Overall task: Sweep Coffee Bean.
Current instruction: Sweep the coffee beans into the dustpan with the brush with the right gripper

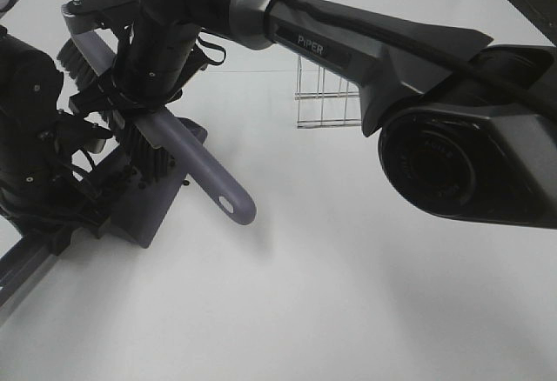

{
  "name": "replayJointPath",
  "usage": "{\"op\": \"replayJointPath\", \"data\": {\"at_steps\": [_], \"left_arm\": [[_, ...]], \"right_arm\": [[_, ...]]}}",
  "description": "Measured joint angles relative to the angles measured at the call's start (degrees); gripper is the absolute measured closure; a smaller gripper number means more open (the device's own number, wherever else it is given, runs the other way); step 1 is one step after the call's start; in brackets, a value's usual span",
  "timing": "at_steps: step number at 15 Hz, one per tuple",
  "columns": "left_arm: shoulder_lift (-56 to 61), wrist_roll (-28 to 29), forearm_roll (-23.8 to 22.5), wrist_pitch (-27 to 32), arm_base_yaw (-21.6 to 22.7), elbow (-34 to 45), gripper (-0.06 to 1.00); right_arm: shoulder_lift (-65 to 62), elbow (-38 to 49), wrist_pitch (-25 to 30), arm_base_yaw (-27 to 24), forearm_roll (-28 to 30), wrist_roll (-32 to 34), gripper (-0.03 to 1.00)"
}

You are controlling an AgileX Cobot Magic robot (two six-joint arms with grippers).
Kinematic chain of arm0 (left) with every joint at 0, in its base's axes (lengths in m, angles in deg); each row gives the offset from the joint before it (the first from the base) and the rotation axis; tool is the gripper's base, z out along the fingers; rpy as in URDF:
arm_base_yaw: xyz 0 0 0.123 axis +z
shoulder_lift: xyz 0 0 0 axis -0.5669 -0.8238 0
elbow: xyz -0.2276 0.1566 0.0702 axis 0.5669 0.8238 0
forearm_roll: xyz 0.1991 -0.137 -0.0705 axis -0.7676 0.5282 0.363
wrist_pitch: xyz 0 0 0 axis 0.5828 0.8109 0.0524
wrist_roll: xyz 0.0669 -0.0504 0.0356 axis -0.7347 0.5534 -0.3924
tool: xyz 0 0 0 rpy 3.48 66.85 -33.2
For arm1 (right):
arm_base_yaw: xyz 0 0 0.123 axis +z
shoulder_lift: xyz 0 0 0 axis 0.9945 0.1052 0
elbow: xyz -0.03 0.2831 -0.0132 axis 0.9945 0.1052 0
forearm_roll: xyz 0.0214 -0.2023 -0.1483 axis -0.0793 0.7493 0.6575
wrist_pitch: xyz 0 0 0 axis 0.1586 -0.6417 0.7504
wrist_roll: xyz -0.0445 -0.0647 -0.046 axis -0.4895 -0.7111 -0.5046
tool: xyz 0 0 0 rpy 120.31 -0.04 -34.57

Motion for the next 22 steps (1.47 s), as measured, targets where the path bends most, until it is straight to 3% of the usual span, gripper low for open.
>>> {"op": "replayJointPath", "data": {"at_steps": [4, 9, 11, 14, 17, 19, 22], "left_arm": [[0.0, -0.1, 0.2, 0.0, 0.0, 0.0, 0.61], [0.0, -0.1, 0.2, 0.0, 0.0, 0.0, 0.61], [0.0, -0.1, 0.2, 0.0, 0.0, 0.0, 0.61], [0.0, -0.1, 0.2, 0.0, 0.0, 0.0, 0.61], [0.0, -0.1, 0.6, 0.0, 0.0, 0.0, 0.61], [0.0, -0.1, 0.7, 0.0, 0.0, 0.0, 0.61], [0.0, -0.1, 1.2, 0.0, 0.0, 0.0, 0.61]], "right_arm": [[-3.2, 0.0, 3.9, 0.0, 3.3, 0.2, 0.71], [-5.7, -0.2, 15.5, 0.0, 16.7, 0.7, 0.71], [-4.6, 0.2, 16.5, 0.0, 19.0, 3.6, 0.71], [-0.3, 0.3, 14.1, 0.0, 19.2, 6.0, 0.71], [2.3, 0.5, 11.3, 0.0, 13.3, 8.0, 0.71], [2.3, 0.5, 6.8, 0.0, 7.7, 8.2, 0.71], [2.5, 0.5, -2.1, 0.0, 5.0, 8.3, 0.71]]}}
